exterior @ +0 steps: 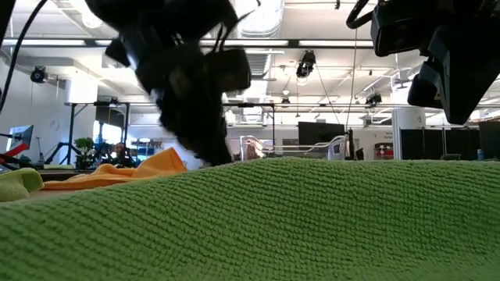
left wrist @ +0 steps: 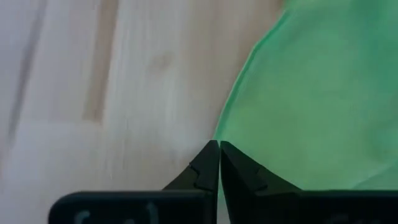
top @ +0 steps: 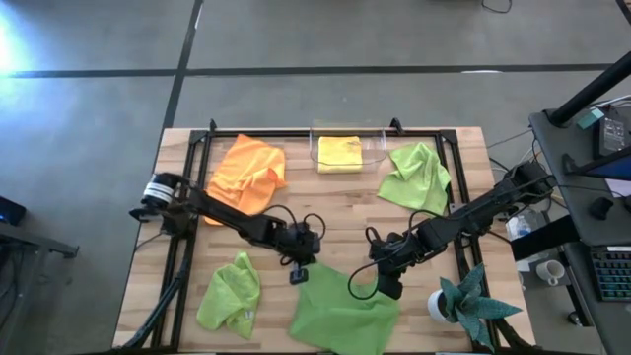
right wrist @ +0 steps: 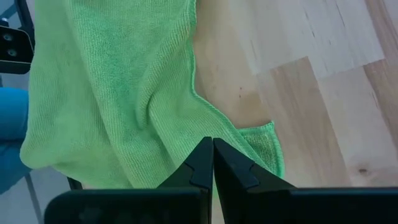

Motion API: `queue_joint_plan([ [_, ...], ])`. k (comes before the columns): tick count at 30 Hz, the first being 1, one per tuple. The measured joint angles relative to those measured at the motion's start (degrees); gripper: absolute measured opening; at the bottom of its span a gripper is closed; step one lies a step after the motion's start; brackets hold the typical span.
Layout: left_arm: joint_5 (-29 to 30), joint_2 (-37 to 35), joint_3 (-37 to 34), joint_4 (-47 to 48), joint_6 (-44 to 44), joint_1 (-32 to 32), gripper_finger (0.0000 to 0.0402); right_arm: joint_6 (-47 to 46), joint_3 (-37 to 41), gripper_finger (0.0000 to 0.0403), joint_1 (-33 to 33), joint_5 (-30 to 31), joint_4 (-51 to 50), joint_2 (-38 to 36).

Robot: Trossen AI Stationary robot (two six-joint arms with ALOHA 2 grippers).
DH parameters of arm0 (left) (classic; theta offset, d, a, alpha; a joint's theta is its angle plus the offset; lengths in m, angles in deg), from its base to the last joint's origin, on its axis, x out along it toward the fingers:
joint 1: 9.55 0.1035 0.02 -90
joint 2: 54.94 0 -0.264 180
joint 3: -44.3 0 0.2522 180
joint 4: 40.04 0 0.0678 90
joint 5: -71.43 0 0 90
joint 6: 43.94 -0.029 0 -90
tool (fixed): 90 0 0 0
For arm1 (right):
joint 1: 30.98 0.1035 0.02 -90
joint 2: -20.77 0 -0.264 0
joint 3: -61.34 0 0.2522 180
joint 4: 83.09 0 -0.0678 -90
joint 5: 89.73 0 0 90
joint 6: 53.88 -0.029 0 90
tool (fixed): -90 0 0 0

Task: Fold microfiber towels
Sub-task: Fold the green microfiber cloth

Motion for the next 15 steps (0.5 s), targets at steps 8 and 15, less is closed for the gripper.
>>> queue_joint_plan([
  [8,-8.93,0.23,0.26,-1.99,-1.54,0.0,0.0,0.36,0.0,0.0009,0.0,0.36,0.08,0.0],
  [15,-11.02,5.77,0.26,-6.35,0.77,0.11,0.0,0.39,0.0,0.0009,-0.11,1.62,0.15,0.0],
])
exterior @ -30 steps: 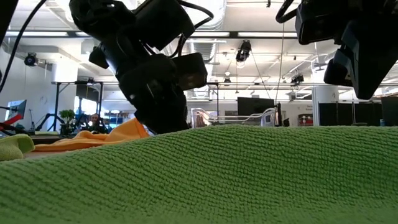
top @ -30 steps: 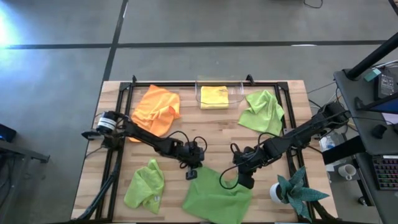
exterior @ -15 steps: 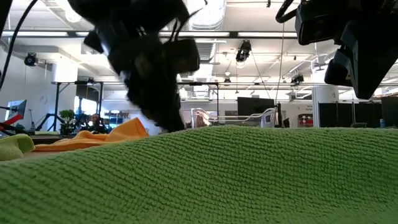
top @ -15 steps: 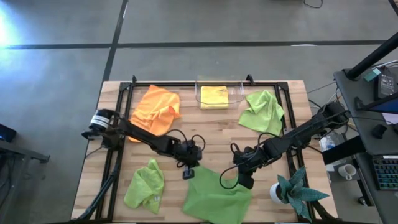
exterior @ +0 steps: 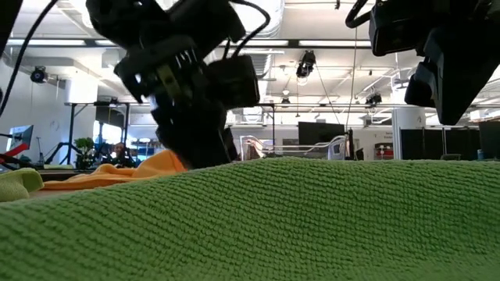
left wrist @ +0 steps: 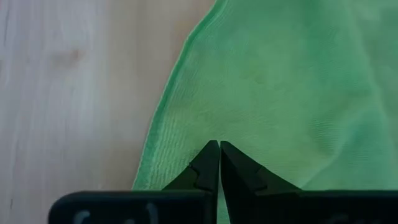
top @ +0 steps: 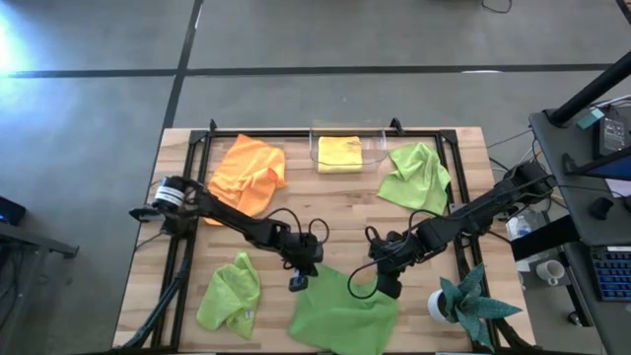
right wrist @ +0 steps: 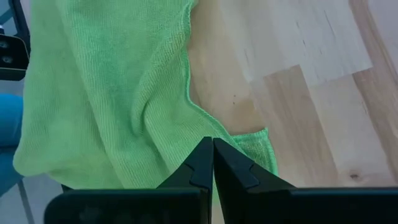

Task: Fold microfiber towels
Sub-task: Fold the green microfiber cloth

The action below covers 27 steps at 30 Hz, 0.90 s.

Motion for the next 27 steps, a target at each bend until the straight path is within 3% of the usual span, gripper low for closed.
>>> queue_joint_plan([
  [5,4.3,1.1,0.35,2.02,0.13,0.0,0.0,-0.02,0.0,0.0009,0.0,0.0,-0.02,0.0],
  [11,20.71,0.66,0.39,6.72,4.6,1.73,0.0,-0.04,0.0,0.0009,0.0,-0.02,-0.02,0.0],
  [16,29.23,0.71,0.29,14.47,11.67,5.64,0.0,-0.04,0.0,0.0009,0.01,0.18,-0.18,0.0],
  [27,29.2,0.08,0.17,15.8,11.89,15.27,0.0,-4.93,0.92,0.0009,0.0,3.58,-1.22,0.0],
])
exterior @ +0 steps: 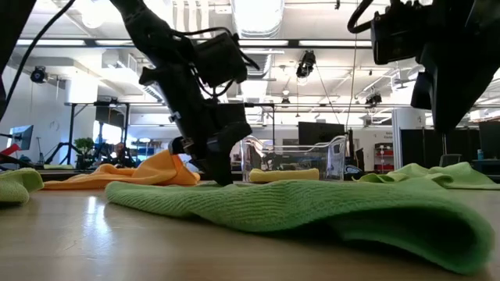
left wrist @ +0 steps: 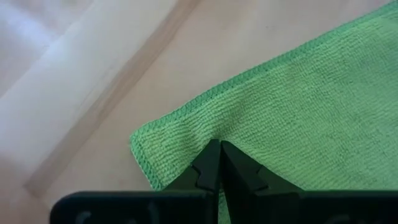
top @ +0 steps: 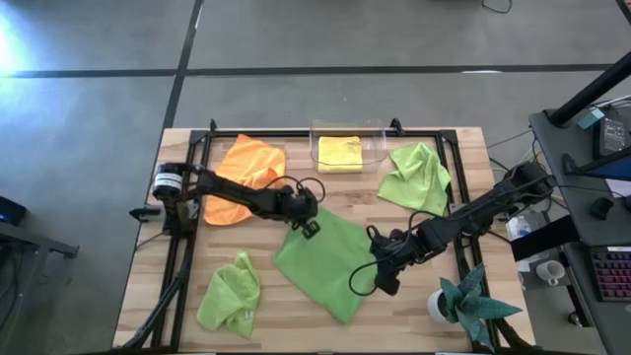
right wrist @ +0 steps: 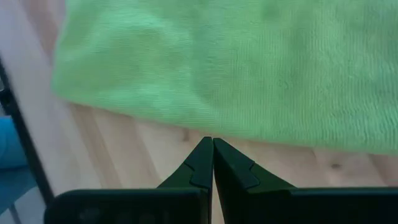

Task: Fold microfiber towels
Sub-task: Fold the green microfiber cloth

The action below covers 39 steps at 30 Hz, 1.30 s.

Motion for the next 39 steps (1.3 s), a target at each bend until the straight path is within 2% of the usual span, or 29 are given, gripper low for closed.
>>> queue_joint_plan([
  [8,-3.32,-7.43,-0.53,1.77,-8.97,0.57,0.0,-0.2,0.24,0.0009,-0.66,3.45,-3.88,-1.05],
  [19,-3.66,-19.28,0.42,1.24,-15.29,0.86,0.0005,3.64,2.08,0.0009,-3.78,7.18,-5.59,-8.99],
  [22,-3.6,-21.56,0.63,1.42,-17.36,0.9,0.0027,3.84,3.31,0.0009,-4.63,7.36,-5.83,-12.03],
  [27,-2.07,-24.37,1.48,1.03,-18.12,1.16,0.0086,3.86,5.73,0.0009,-5.16,9.21,-6.77,-17.89],
  [32,-2.21,-26.17,1.12,1.5,-13.71,2.75,0.0138,2.94,8.16,0.0009,-6.14,11.08,-6.82,-22.51],
  [35,-5.98,-26.19,0.06,5.1,-11.09,4.77,0.0149,0.47,9.71,0.0009,-7.09,11.28,-6.16,-23.75],
  [39,-11.96,-25.53,-2.6,4.52,-8.87,7.56,0.015,-2.35,12.37,0.0009,-8.21,10.89,-3.47,-23.69],
])
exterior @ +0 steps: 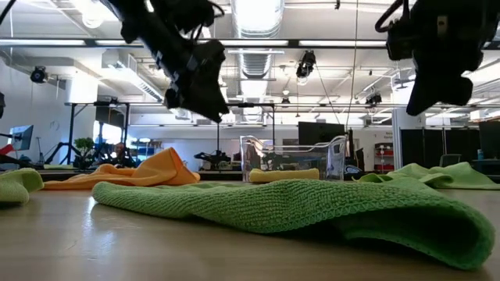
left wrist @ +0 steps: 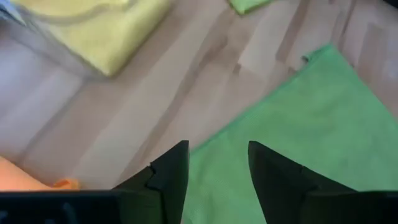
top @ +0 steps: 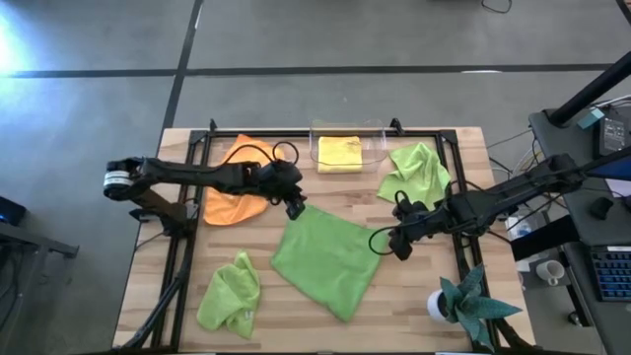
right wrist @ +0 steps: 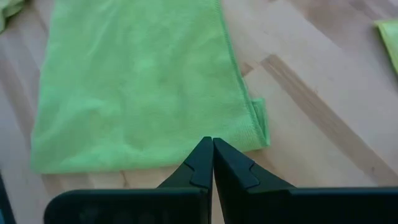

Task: Fold microfiber towels
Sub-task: Fold the green microfiber cloth

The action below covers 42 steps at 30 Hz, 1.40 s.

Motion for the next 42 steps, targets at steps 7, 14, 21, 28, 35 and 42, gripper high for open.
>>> queue_joint_plan([
  [7,-4.85,-0.03,-4.84,-0.08,1.49,4.21,0.015,-2.37,3.28,0.0011,-2.48,-0.21,6.69,1.9],
  [14,-14.36,-0.01,-6.45,-0.1,2.98,9.46,0.015,-5.58,4.04,0.0044,-7.66,-3.13,6.91,2.2],
  [21,-16.17,0.74,-6.62,-0.88,10.47,11.59,0.0151,-4.43,4.17,0.0083,-12.4,-7.74,7.01,2.22],
  [28,-16.53,6.14,-6.65,-1.09,14.97,11.25,0.0151,-4.32,4.17,0.0098,-12.97,-7.79,7.13,2.2],
  [35,-16.68,10.71,-6.63,-1.52,14.95,11.18,0.0151,-4.12,4.18,0.0093,-12.99,-7.67,7.14,2.2],
  [42,-17.23,13.28,-6.56,-4.66,14.99,10.97,0.0151,-4.12,4.3,0.0093,-12.97,-7.66,7.12,2.22],
])
